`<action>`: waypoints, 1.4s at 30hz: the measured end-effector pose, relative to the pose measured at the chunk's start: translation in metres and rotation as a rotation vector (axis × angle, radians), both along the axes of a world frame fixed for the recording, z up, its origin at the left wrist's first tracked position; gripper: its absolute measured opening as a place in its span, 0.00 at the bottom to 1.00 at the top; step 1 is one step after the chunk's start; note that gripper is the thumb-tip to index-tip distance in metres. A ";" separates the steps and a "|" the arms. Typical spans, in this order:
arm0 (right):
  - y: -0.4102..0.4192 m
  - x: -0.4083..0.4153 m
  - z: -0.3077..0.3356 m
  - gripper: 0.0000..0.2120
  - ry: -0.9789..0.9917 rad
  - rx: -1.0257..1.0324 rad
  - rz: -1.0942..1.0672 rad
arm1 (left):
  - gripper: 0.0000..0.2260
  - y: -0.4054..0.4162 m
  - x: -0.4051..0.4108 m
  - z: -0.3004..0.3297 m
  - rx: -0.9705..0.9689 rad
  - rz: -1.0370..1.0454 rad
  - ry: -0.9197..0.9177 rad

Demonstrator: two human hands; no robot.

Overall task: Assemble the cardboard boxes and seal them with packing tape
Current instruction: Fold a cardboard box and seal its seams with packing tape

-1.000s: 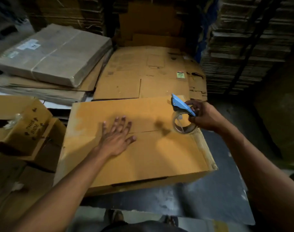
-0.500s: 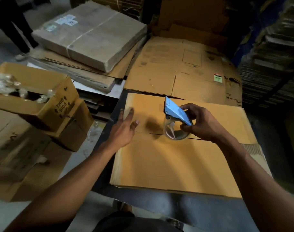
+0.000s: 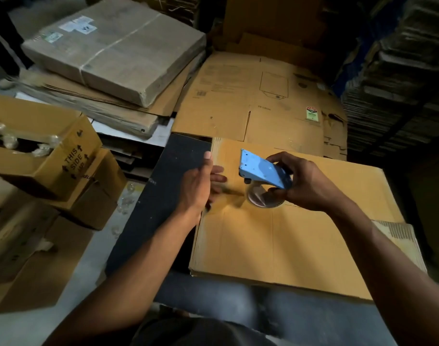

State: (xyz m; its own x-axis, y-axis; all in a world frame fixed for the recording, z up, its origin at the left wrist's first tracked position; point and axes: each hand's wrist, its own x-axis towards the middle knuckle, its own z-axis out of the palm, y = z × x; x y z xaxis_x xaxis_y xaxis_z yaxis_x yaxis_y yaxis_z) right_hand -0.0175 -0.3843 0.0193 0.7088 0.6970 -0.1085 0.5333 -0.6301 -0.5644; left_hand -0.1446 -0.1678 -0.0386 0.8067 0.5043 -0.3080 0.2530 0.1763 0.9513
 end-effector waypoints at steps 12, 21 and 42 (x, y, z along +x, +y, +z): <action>0.031 0.002 0.009 0.35 -0.168 -0.053 0.164 | 0.21 0.021 -0.001 0.030 -0.238 -0.085 -0.036; 0.044 0.002 0.007 0.35 -0.171 -0.033 0.191 | 0.11 0.014 0.006 0.022 -0.608 0.040 0.041; 0.043 0.004 -0.018 0.38 -0.288 -0.513 0.378 | 0.08 0.052 -0.017 -0.080 -0.128 0.299 0.221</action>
